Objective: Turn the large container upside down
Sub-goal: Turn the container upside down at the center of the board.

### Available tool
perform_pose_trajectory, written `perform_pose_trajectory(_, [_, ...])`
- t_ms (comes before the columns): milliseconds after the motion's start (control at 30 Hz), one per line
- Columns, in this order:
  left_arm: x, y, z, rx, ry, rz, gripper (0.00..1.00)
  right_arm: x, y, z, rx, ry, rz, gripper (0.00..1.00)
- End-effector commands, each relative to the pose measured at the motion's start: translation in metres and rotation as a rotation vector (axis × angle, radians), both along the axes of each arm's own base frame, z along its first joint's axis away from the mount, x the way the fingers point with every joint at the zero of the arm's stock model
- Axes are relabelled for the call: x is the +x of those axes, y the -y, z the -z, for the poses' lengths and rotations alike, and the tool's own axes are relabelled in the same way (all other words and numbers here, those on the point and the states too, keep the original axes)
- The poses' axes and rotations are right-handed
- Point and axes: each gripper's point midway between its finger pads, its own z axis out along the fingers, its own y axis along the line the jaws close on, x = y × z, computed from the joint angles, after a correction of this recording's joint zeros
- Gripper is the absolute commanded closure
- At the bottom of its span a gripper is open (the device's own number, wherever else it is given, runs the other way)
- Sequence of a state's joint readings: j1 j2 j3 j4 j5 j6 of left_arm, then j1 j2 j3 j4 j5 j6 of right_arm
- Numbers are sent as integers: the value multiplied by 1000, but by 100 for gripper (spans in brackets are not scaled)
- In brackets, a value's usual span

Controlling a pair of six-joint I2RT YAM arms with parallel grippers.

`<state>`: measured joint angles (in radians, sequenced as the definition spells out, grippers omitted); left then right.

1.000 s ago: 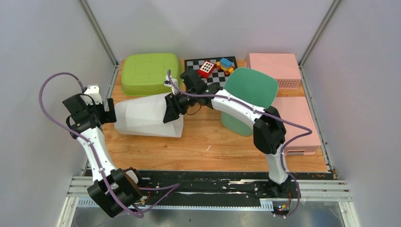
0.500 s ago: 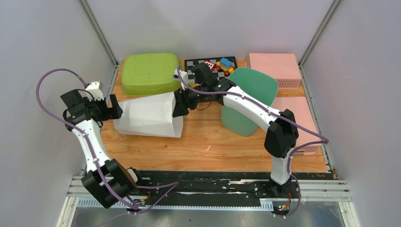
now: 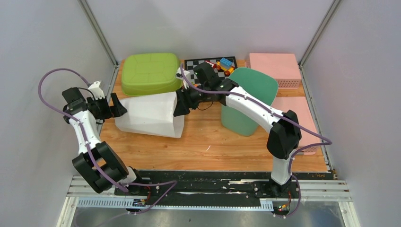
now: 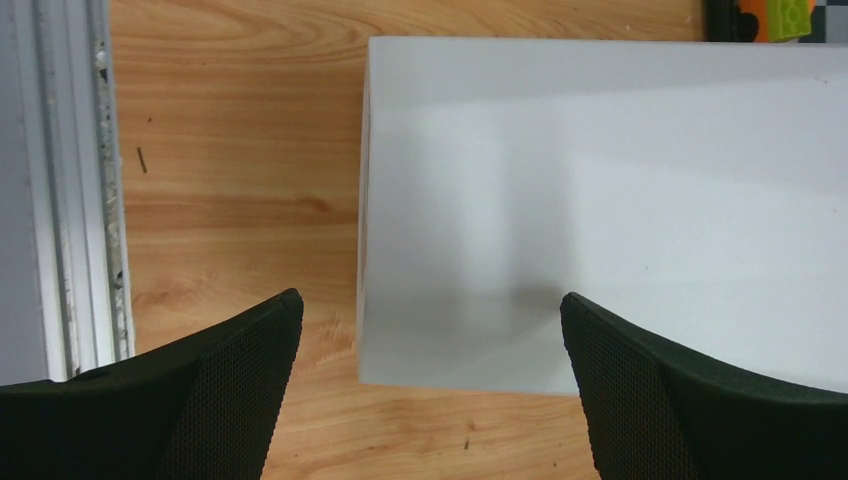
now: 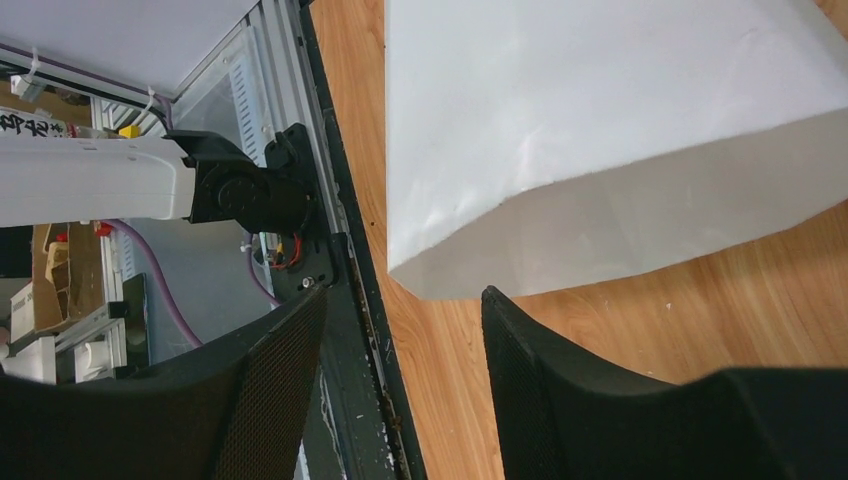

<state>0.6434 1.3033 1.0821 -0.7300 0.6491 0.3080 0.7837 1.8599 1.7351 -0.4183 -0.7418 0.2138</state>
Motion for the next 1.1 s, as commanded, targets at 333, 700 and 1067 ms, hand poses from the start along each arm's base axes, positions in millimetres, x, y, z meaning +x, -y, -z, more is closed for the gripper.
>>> perform_pose_trajectory(333, [27, -4, 5, -44, 96, 21, 0, -3, -9, -6, 17, -11, -6, 41])
perform_pose_trajectory(700, [31, 13, -47, -89, 346, 43, 0, 3, 9, -15, 13, 48, 14, 40])
perform_pose_trajectory(1067, [48, 15, -30, -231, 293, 116, 0, 5, 9, -19, 19, 91, -2, 40])
